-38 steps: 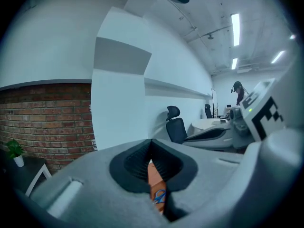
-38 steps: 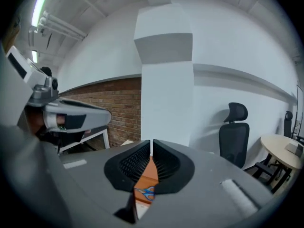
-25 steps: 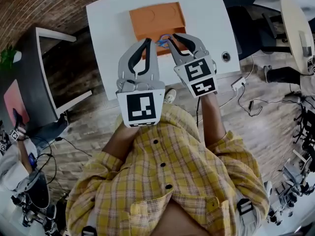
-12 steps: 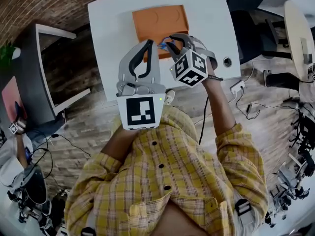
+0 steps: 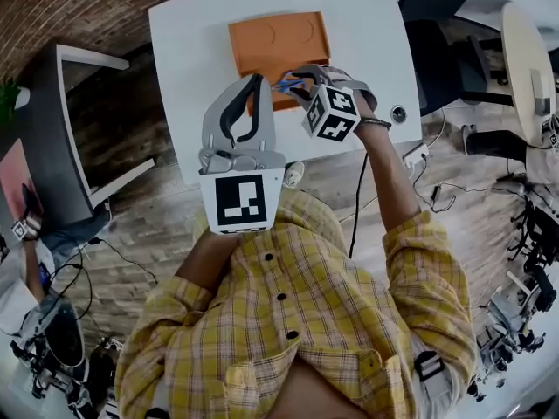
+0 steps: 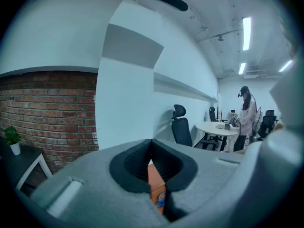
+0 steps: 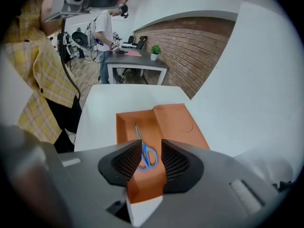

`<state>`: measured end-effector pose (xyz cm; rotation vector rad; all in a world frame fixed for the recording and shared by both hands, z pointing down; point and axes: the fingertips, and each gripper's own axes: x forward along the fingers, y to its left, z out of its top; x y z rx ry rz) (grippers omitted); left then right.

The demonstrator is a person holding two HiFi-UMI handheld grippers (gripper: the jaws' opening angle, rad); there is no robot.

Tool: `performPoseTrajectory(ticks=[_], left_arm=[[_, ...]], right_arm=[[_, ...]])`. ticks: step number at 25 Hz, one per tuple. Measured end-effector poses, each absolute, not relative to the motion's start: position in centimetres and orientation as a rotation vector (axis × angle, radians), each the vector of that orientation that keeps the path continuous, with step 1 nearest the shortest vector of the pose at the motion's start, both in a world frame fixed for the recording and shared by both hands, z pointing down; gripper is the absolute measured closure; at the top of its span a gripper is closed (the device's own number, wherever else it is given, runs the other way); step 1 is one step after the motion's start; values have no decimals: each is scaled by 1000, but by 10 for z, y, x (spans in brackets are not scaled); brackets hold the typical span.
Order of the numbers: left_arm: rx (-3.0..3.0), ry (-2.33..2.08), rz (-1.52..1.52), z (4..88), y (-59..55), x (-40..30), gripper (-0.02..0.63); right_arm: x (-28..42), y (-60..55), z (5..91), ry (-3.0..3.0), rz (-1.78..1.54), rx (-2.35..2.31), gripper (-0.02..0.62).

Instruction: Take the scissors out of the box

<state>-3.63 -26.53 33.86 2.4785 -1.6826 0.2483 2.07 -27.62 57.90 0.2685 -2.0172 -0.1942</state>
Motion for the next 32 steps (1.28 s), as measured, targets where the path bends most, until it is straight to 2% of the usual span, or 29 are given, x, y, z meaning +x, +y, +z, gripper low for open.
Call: performPoseTrajectory(ticks=[15, 32], left_arm=[[2436, -1663, 259, 349, -278, -30, 609], [2405, -1646, 352, 373, -284, -35, 609]], right_arm=[[46, -287, 664, -1793, -240, 22, 477], [50, -296, 705, -1722, -205, -53, 491]])
